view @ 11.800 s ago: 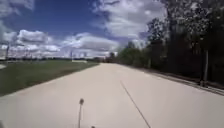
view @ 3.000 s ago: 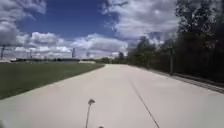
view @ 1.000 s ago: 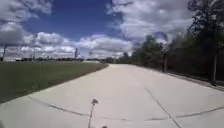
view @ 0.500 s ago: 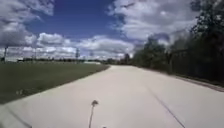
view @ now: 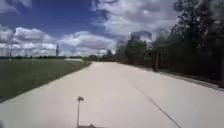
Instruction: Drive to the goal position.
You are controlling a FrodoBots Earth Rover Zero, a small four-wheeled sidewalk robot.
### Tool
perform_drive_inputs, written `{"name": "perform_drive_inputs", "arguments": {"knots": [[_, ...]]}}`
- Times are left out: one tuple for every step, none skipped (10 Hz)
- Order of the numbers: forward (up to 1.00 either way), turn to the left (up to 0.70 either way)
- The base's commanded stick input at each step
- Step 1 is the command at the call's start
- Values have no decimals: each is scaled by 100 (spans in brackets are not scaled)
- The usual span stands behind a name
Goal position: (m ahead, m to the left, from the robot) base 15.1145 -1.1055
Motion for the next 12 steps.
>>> {"name": "perform_drive_inputs", "arguments": {"knots": [[100,0],[100,0],[100,0],[100,0],[100,0],[100,0],[100,0],[100,0],[100,0],[100,0],[100,0],[100,0]]}}
